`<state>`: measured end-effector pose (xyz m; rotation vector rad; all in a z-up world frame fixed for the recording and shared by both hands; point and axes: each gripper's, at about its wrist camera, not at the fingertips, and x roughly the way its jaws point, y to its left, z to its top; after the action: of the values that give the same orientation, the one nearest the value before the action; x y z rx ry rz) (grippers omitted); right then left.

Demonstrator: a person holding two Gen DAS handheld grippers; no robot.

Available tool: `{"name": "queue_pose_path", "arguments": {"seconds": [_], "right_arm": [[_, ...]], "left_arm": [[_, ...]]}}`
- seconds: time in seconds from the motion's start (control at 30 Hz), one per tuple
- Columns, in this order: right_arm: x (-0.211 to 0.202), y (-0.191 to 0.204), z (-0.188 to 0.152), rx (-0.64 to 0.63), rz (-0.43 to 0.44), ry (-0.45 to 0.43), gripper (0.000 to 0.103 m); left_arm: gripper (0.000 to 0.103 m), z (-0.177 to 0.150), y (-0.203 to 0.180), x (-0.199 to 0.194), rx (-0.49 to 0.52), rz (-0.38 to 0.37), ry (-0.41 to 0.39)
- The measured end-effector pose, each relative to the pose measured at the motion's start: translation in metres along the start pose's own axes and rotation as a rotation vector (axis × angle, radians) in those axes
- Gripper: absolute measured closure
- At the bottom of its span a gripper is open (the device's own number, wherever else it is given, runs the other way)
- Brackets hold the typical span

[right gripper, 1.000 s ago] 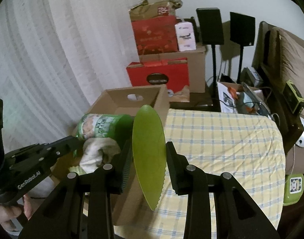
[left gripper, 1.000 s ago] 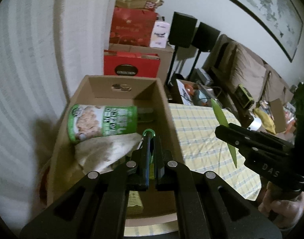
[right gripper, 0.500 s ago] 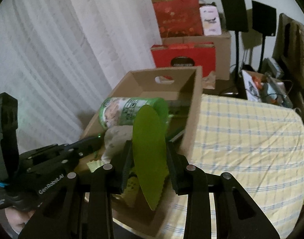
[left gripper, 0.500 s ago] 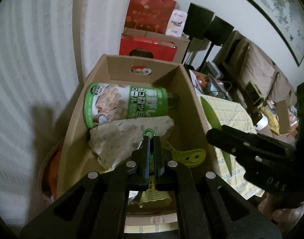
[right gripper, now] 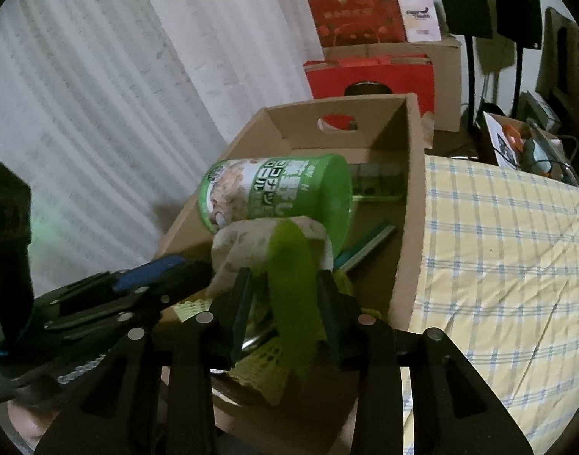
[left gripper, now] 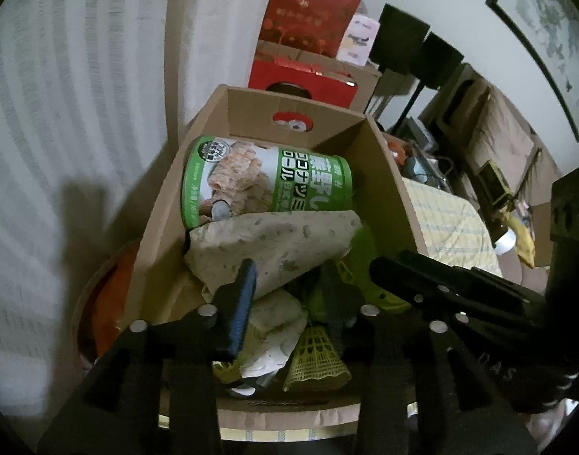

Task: Organize objects

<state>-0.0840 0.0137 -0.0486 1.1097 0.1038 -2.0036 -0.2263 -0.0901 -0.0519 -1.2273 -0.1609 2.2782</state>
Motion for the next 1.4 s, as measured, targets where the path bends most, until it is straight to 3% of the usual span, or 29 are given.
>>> {"name": "queue_pose_path", "arguments": {"seconds": [0.3,0.53,0.7,0.8,0.9,1.0,1.1,1.17,1.4], "right_arm": [[-0.024,0.001,0.001,-0.043,-0.05,-0.055,0.057],[-0.046,-0.003,-0.001,-0.074,-0.131,-0.112,0.039],[-0.056,-0.01,-0.002,-0.069,-0.185,-0.129,0.033],[-0.063,-0.014,-0.004,-0.068,-0.208,-0.141,0.029],[-0.069,-0.017,-0.005,-0.06,-0.216,-0.15,0.019],[-0.075,-0.022,-0.006,-0.053,-0.227,-0.16,0.016],[-0.081,-0.028,-0.007,-0.041,-0.24,-0.169,0.009],[-0.084,-0.033,-0.008,-0.033,-0.245,-0.176,0.002],[-0.098,-0.047,-0.012,-0.016,-0.275,-0.19,0.0]], "left_arm": [[0.033,0.0,0.0,-0.012,-0.01,0.035,-0.061],[0.027,-0.002,-0.002,-0.016,-0.009,0.046,-0.079],[0.025,-0.003,-0.003,-0.017,-0.009,0.05,-0.084],[0.015,-0.002,-0.004,-0.018,-0.007,0.047,-0.088],[0.015,-0.002,-0.007,-0.016,0.003,0.049,-0.073],[0.014,-0.003,-0.014,-0.014,0.014,0.047,-0.061],[0.002,-0.004,-0.019,-0.015,0.01,0.041,-0.066],[0.002,-0.003,-0.022,-0.017,0.0,0.032,-0.08],[0.001,-0.004,-0.038,-0.022,0.032,0.078,-0.11]]}}
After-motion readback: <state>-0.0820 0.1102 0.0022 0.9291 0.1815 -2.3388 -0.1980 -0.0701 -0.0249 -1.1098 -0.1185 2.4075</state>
